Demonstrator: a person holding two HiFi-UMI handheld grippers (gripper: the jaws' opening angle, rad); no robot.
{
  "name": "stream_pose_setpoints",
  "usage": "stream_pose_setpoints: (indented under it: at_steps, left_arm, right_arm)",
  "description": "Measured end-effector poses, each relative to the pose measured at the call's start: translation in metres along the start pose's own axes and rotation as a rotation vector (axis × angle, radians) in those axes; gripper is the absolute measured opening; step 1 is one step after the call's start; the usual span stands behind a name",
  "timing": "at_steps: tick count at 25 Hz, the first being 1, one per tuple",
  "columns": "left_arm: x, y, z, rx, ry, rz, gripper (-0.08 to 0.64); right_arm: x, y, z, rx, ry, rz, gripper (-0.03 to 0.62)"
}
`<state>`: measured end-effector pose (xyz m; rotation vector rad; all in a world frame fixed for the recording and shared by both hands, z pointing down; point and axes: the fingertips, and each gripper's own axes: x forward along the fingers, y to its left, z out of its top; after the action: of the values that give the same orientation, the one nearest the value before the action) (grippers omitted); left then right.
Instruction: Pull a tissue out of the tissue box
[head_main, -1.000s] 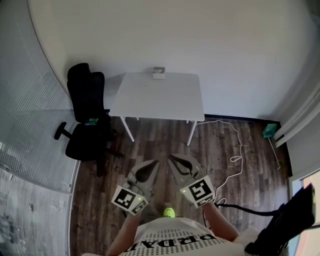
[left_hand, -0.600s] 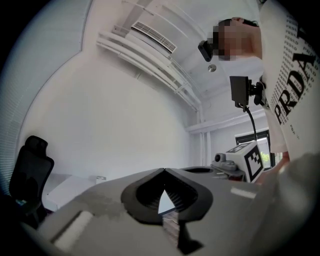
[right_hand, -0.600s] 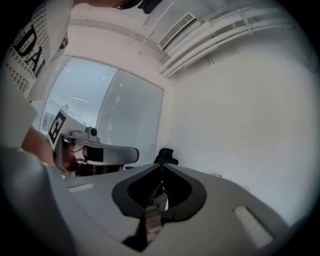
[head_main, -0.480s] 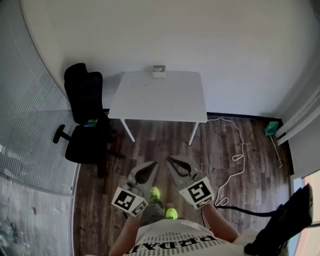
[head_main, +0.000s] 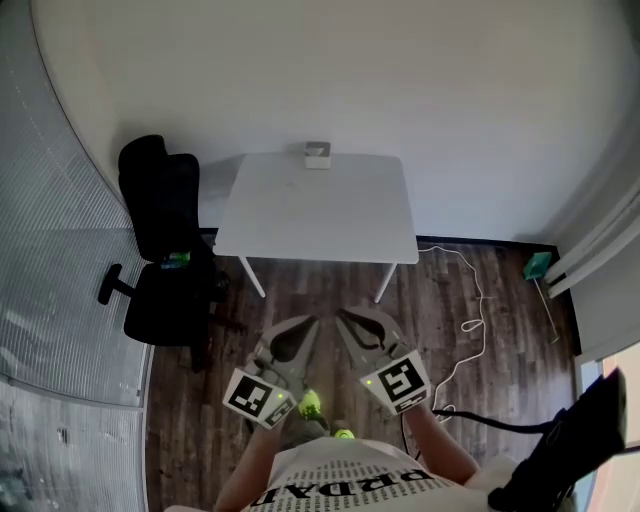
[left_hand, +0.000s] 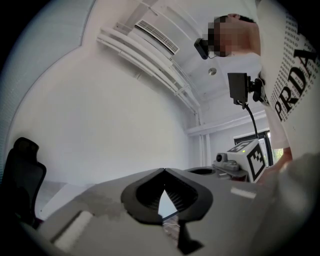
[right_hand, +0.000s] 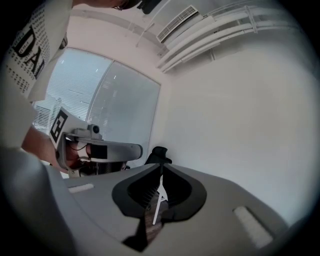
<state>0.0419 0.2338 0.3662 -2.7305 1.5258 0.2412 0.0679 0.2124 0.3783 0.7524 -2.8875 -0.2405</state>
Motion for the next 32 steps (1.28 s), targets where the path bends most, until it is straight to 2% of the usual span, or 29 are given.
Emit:
stream_pose_setpoints:
  at_steps: [3,12,16,20,25,32]
  left_arm:
    - [0.002,0.022,0.004,0.004,-0.002,-0.008,0.002]
    - [0.006,0.080,0.007,-0.047,-0.021,-0.021,0.000]
    - [0.006,0.098,0.008,-0.061,-0.026,-0.047,0.000]
    - [0.009,0.117,0.006,-0.061,-0.025,-0.037,-0.002]
    - [0.024,0.133,0.003,-0.064,-0.015,-0.033,-0.002]
    - [0.072,0.144,0.000,-0.064,0.008,-0.032,-0.002]
  right_arm:
    - [0.020,-0.001,0.003,-0.009,0.010,0.001,0.009]
    - [0.081,-0.005,0.014,-0.041,0.031,-0.005,0.009]
    - [0.101,-0.006,0.017,-0.041,0.021,-0.016,0.009]
    - [0.114,-0.012,0.015,-0.052,0.029,-0.017,0.009]
    - [0.129,-0.032,0.012,-0.036,0.028,-0.020,0.009]
    - [0.142,-0.081,0.006,-0.028,0.015,-0.007,0.009]
